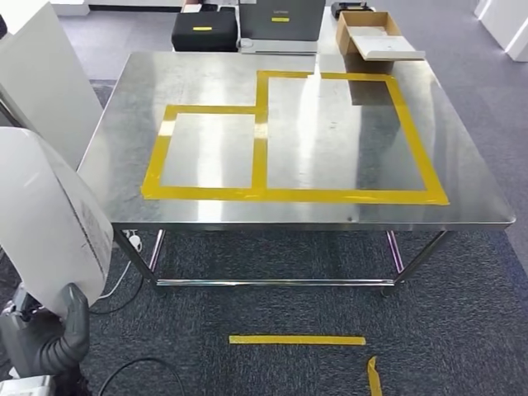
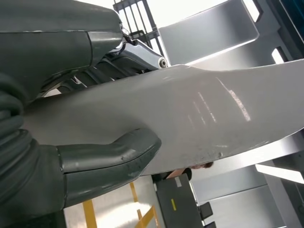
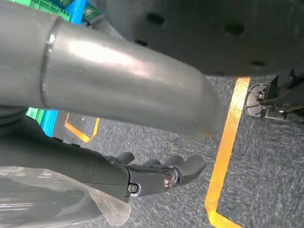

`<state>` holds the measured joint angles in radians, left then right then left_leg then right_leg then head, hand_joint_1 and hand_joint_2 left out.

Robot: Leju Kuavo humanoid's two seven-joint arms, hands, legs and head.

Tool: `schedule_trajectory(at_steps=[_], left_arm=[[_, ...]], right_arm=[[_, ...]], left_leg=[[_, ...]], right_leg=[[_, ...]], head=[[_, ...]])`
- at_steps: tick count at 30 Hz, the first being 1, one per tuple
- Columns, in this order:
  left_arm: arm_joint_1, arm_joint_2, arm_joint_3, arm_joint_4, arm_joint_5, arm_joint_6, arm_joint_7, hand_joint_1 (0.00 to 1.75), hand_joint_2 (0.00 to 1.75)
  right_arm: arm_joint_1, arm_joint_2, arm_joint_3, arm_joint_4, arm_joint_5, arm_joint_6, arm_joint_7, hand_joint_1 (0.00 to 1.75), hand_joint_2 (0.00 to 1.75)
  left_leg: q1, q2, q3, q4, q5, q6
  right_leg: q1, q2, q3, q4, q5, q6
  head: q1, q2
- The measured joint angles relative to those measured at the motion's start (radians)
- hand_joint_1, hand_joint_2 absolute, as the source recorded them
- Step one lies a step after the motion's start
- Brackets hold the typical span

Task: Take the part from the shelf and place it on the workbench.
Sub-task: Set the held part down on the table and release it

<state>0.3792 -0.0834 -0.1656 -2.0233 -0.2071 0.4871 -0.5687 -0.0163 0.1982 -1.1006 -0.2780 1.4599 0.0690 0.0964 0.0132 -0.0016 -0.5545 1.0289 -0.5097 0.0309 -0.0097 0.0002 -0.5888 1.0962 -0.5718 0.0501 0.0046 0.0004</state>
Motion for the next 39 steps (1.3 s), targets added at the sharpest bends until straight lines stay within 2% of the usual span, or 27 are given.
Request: schedule_trajectory(at_steps=[2,3,4,5,7,9,11,14,15,17,18,19,20,22,24,25,28,29,30,32,33,34,35,36,37,38,39], left_arm=[[0.000,0.000,0.000,0.000,0.002,0.000,0.000,1.75,1.75],[0.000,0.000,0.000,0.000,0.003,0.000,0.000,1.75,1.75],[0.000,0.000,0.000,0.000,0.003,0.000,0.000,1.75,1.75],[0.000,0.000,0.000,0.000,0.003,0.000,0.000,1.75,1.75],[0.000,0.000,0.000,0.000,0.003,0.000,0.000,1.75,1.75],[0.000,0.000,-0.001,0.000,0.004,0.000,0.000,1.75,1.75],[-0.001,0.000,-0.001,0.000,0.004,0.000,-0.001,1.75,1.75],[-0.001,0.001,-0.001,0.000,0.004,0.002,-0.003,1.75,1.75],[-0.002,0.001,-0.001,0.000,0.004,0.002,-0.003,1.75,1.75],[-0.001,0.001,-0.001,0.000,0.004,0.003,-0.004,1.75,1.75],[0.000,0.001,-0.001,0.000,0.004,0.004,-0.004,1.75,1.75],[0.001,0.001,-0.001,0.001,0.004,0.005,-0.004,1.75,1.75],[0.001,0.001,-0.001,0.001,0.004,0.005,-0.004,1.75,1.75],[0.000,0.001,-0.001,0.001,0.004,0.006,-0.004,1.75,1.75],[-0.001,0.001,-0.001,0.001,0.005,0.006,-0.004,1.75,1.75],[-0.001,0.001,-0.001,0.002,0.006,0.006,-0.005,1.75,1.75],[0.000,0.002,-0.001,0.002,0.012,0.008,-0.006,1.75,1.75],[-0.001,0.002,-0.001,0.002,0.013,0.008,-0.006,1.75,1.75],[-0.001,0.002,-0.001,0.002,0.013,0.008,-0.006,1.75,1.75],[-0.001,0.002,-0.001,0.002,0.013,0.008,-0.006,1.75,1.75],[-0.001,0.002,-0.001,0.002,0.013,0.008,-0.006,1.75,1.75],[-0.001,0.002,-0.001,0.002,0.013,0.008,-0.006,1.75,1.75],[-0.001,0.002,-0.001,0.002,0.014,0.008,-0.006,1.75,1.75],[-0.001,0.002,-0.001,0.002,0.014,0.008,-0.006,1.75,1.75],[-0.001,0.002,-0.001,0.002,0.014,0.008,-0.006,1.75,1.75],[-0.001,0.002,-0.001,0.002,0.014,0.008,-0.006,1.75,1.75],[-0.001,0.002,-0.001,0.002,0.014,0.008,-0.006,1.75,1.75]], right_arm=[[0.000,-0.002,0.000,0.001,0.002,0.000,0.002,0.00,0.00],[0.001,-0.003,0.000,0.002,0.002,0.000,0.002,0.00,0.00],[0.002,-0.003,-0.001,0.003,0.002,0.000,0.002,0.00,0.00],[0.002,-0.004,-0.001,0.004,0.002,0.000,0.002,0.00,0.00],[0.001,-0.005,-0.001,0.005,0.004,0.000,0.006,0.00,0.00],[-0.001,-0.008,-0.001,0.006,0.006,0.000,0.013,0.00,0.00],[-0.001,-0.010,-0.002,0.008,0.008,0.000,0.020,0.00,0.00],[0.001,-0.013,-0.003,0.009,0.009,-0.001,0.024,0.00,0.00],[0.000,-0.013,-0.004,0.009,0.009,-0.001,0.025,0.00,0.00],[-0.002,-0.014,-0.005,0.010,0.009,-0.002,0.025,0.00,0.00],[-0.002,-0.014,-0.005,0.010,0.009,-0.001,0.026,0.00,0.00],[-0.001,-0.014,-0.005,0.011,0.010,-0.001,0.027,0.00,0.00],[-0.001,-0.014,-0.006,0.012,0.011,-0.001,0.028,0.00,0.00],[0.000,-0.014,-0.006,0.014,0.014,-0.001,0.034,0.00,0.00],[-0.002,-0.014,-0.006,0.015,0.016,-0.001,0.037,0.00,0.00],[-0.003,-0.014,-0.006,0.015,0.017,-0.001,0.038,0.00,0.00],[-0.005,-0.015,-0.007,0.016,0.018,-0.001,0.040,0.00,0.00],[-0.006,-0.016,-0.007,0.016,0.018,0.000,0.040,0.00,0.00],[-0.006,-0.016,-0.007,0.016,0.018,0.000,0.040,0.00,0.00],[-0.006,-0.017,-0.007,0.017,0.018,0.000,0.040,0.00,0.00],[-0.005,-0.017,-0.007,0.017,0.018,0.000,0.040,0.00,0.00],[-0.004,-0.017,-0.007,0.017,0.018,0.000,0.040,0.00,0.00],[-0.003,-0.017,-0.007,0.017,0.018,0.000,0.040,0.00,0.00],[-0.002,-0.017,-0.007,0.018,0.018,0.000,0.040,0.00,0.00],[-0.002,-0.017,-0.007,0.018,0.018,0.000,0.040,0.00,0.00],[-0.003,-0.018,-0.007,0.018,0.018,0.000,0.040,0.00,0.00],[-0.003,-0.018,-0.007,0.018,0.018,0.000,0.040,0.00,0.00]], left_leg=[[-0.002,0.001,0.000,0.000,-0.002,0.005],[-0.003,0.002,0.001,0.000,-0.003,0.006],[-0.004,0.001,0.002,0.000,-0.004,0.007],[-0.004,0.001,0.005,0.000,-0.007,0.008],[-0.005,-0.001,0.013,0.000,-0.012,0.005],[-0.008,-0.002,0.017,0.002,-0.019,-0.004],[-0.009,-0.001,0.018,0.001,-0.022,-0.014],[-0.007,-0.001,0.016,0.022,-0.041,-0.030],[-0.006,-0.001,0.000,0.062,-0.063,-0.035],[-0.004,-0.001,-0.064,0.190,-0.121,-0.043],[-0.003,-0.001,-0.095,0.246,-0.138,-0.046],[-0.002,-0.001,-0.114,0.274,-0.136,-0.047],[-0.001,-0.001,-0.114,0.263,-0.113,-0.048],[0.000,-0.001,-0.069,0.149,-0.032,-0.045],[-0.002,-0.001,-0.023,0.040,0.010,-0.039],[-0.003,-0.001,-0.013,0.017,0.010,-0.034],[-0.004,-0.003,-0.011,0.005,0.006,-0.016],[-0.002,-0.002,-0.008,0.001,0.007,-0.010],[0.000,-0.001,-0.005,-0.002,0.006,-0.005],[0.000,0.001,-0.002,-0.003,0.002,0.004],[-0.001,0.002,-0.001,-0.003,0.000,0.006],[-0.002,0.001,0.001,-0.003,-0.003,0.007],[-0.002,0.000,0.005,-0.003,-0.006,0.007],[-0.002,-0.001,0.011,-0.003,-0.010,0.006],[-0.002,-0.002,0.019,-0.003,-0.015,0.004],[-0.004,-0.002,0.024,-0.003,-0.021,0.001],[-0.005,-0.002,0.028,-0.002,-0.025,-0.004]], right_leg=[[0.000,0.000,-0.071,0.136,-0.055,0.003],[0.000,0.000,-0.101,0.188,-0.067,0.004],[0.000,0.000,-0.115,0.205,-0.059,0.003],[0.000,0.000,-0.109,0.183,-0.032,0.001],[0.001,0.000,-0.055,0.055,0.043,-0.007],[0.005,0.000,-0.001,-0.051,0.074,-0.015],[0.008,0.001,0.014,-0.075,0.068,-0.021],[0.002,0.001,0.026,-0.087,0.071,-0.035],[0.000,0.000,0.032,-0.091,0.070,-0.040],[0.000,-0.002,0.039,-0.093,0.065,-0.048],[0.000,-0.002,0.041,-0.092,0.062,-0.050],[0.000,-0.002,0.045,-0.092,0.059,-0.050],[0.000,-0.001,0.049,-0.092,0.056,-0.049],[0.000,0.000,0.060,-0.092,0.048,-0.045],[0.003,0.001,0.064,-0.090,0.038,-0.034],[0.005,0.001,0.063,-0.090,0.036,-0.028],[0.005,0.000,0.065,-0.091,0.030,-0.012],[0.004,0.000,0.058,-0.075,0.019,-0.007],[0.004,0.000,0.040,-0.039,-0.001,-0.003],[0.002,0.000,-0.031,0.090,-0.056,0.003],[0.001,0.000,-0.069,0.154,-0.075,0.005],[0.001,0.000,-0.095,0.192,-0.076,0.006],[0.001,0.000,-0.103,0.191,-0.057,0.005],[0.001,0.000,-0.091,0.151,-0.019,0.004],[0.000,0.000,-0.064,0.083,0.025,0.001],[0.002,0.000,-0.035,0.020,0.055,-0.002],[0.003,0.000,-0.010,-0.031,0.071,-0.007]], head=[[0.004,0.000],[0.004,0.000],[0.004,0.000],[0.004,0.000],[0.004,0.000],[0.004,0.000],[0.003,0.000],[-0.001,0.000],[-0.004,0.000],[-0.008,0.000],[-0.008,0.000],[-0.008,0.000],[-0.008,0.000],[-0.008,0.000],[-0.008,0.000],[-0.007,0.000],[-0.005,0.000],[-0.003,0.000],[0.001,0.000],[0.007,0.000],[0.008,0.000],[0.007,0.000],[0.008,0.000],[0.008,0.000],[0.008,0.000],[0.008,0.000],[0.008,0.000]])
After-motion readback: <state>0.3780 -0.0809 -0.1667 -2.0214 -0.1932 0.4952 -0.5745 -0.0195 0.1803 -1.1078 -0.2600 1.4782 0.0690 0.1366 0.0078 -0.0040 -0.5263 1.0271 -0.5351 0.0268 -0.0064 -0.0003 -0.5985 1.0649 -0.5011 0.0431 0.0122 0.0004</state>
